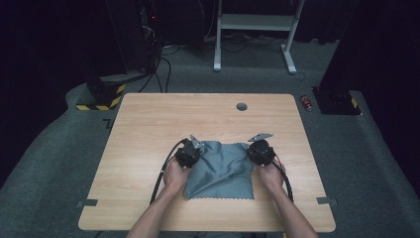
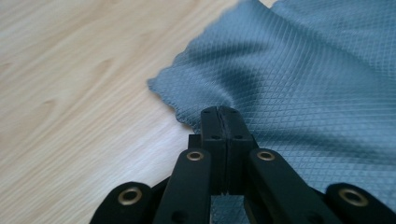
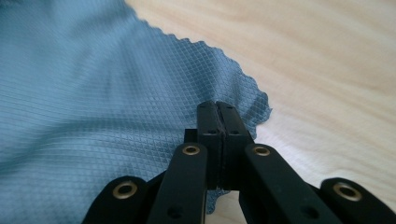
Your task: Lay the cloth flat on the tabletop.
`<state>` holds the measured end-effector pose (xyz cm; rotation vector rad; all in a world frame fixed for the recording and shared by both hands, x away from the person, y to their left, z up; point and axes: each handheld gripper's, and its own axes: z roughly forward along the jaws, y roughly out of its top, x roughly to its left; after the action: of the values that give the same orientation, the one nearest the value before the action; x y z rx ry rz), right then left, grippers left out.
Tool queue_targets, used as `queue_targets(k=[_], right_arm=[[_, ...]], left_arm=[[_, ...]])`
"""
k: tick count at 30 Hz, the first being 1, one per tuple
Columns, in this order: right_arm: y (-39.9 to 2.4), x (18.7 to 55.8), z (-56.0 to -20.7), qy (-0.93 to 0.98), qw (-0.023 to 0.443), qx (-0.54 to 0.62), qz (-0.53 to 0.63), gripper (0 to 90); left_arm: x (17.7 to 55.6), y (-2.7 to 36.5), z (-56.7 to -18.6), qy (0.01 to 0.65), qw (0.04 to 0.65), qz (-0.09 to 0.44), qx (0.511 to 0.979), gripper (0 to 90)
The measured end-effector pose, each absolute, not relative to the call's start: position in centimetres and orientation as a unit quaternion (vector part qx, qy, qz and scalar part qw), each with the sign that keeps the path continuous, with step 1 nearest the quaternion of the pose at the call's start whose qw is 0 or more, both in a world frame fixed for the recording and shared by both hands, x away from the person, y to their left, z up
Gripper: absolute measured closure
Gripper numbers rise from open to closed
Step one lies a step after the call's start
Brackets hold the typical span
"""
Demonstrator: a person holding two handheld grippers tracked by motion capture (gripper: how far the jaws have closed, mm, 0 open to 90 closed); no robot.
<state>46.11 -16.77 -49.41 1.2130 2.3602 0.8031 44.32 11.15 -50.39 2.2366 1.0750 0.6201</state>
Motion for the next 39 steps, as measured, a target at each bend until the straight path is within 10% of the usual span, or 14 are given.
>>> queue_targets(k=[13, 22, 32, 39], right_arm=[[-14.9, 49.0, -49.1, 0.829, 0.196, 0.447, 0.272, 87.8], [-16.4, 47.2, -48.4, 0.826, 0.180, 0.445, 0.295, 76.9], [-16.3, 41.3, -49.7, 0.854, 0.155, 0.395, 0.300, 72.6], [-16.2, 40.8, -50.6, 0.863, 0.148, 0.388, 0.288, 85.0]], left_arm=[[46.2, 12.2, -50.2, 0.435, 0.287, 0.256, 0.814, 88.2], [43.3, 14.0, -49.8, 0.443, 0.311, 0.221, 0.811, 57.4], [37.9, 15.8, -50.1, 0.417, 0.330, 0.174, 0.829, 59.7], [37.1, 16.0, -51.2, 0.410, 0.326, 0.155, 0.838, 79.4]])
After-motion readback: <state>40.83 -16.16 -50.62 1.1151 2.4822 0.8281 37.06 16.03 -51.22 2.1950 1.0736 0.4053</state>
